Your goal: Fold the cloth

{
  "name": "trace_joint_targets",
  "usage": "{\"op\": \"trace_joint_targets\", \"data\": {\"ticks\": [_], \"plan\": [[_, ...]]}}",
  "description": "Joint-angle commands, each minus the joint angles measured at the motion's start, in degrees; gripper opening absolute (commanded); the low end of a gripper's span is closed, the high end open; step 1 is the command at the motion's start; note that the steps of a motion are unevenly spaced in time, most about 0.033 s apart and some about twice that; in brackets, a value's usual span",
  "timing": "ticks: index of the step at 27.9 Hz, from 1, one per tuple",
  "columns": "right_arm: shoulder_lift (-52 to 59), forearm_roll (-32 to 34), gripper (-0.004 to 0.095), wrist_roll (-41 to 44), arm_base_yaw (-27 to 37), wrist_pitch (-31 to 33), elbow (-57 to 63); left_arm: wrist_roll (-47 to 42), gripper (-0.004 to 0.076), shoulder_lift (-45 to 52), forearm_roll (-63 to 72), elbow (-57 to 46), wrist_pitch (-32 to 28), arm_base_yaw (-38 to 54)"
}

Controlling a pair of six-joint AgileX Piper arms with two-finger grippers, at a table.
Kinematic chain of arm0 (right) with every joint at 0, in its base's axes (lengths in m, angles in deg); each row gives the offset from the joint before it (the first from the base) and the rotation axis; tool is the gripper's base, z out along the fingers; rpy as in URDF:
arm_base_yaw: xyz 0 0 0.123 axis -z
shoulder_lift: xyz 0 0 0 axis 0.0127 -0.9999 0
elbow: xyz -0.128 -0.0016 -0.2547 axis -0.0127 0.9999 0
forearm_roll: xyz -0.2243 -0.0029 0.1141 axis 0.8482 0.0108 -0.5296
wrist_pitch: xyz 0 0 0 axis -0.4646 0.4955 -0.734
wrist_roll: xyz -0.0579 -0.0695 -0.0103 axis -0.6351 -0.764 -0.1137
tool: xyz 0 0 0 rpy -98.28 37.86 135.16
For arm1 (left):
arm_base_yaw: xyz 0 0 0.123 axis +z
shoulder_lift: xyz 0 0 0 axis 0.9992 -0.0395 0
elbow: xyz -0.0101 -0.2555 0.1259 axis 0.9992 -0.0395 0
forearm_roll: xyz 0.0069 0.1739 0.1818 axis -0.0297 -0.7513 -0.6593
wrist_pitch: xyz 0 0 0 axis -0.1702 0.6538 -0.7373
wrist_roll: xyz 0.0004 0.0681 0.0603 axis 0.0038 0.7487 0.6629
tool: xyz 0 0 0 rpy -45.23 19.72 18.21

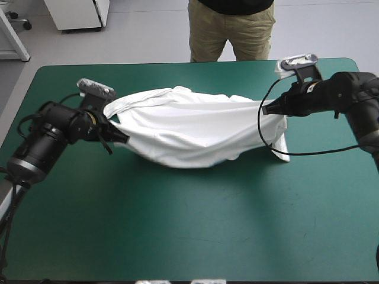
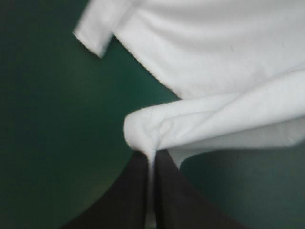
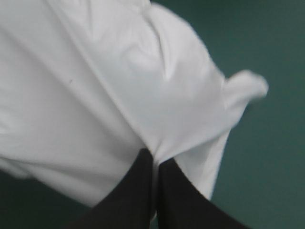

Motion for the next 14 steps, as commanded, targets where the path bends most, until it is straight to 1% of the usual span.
{"op": "trace_joint_targets", "data": {"ticks": [1,5,10,13,14], "plan": [[6.4,-2.1,-0.0004,-1.6,0.6,-1.7,-9.0,0.5,-0.0009,2.1,-1.9,13.5,1.0,-0.3],[8.7,-2.8,-0.0003,-2.1,0.6,-1.7,-19.1,2.4,-0.0009,2.1,-2.4,27.3,2.7,-0.3],[9.2,-2.8,-0.0004,-2.4,0.6,-1.5,-34.1,2.8,-0.0009,2.1,-3.9,46.1,2.7,-0.3],[9.2,-2.8,-0.0004,-2.7,0.6,-1.4,-41.0,3.3,-0.0009,2.1,-3.9,57.2,2.4,-0.3],[9.2,-2.9,-0.0004,-3.9,0.6,-1.3,-45.3,3.4,-0.0009,2.1,-3.9,63.2,1.7,-0.3]]}}
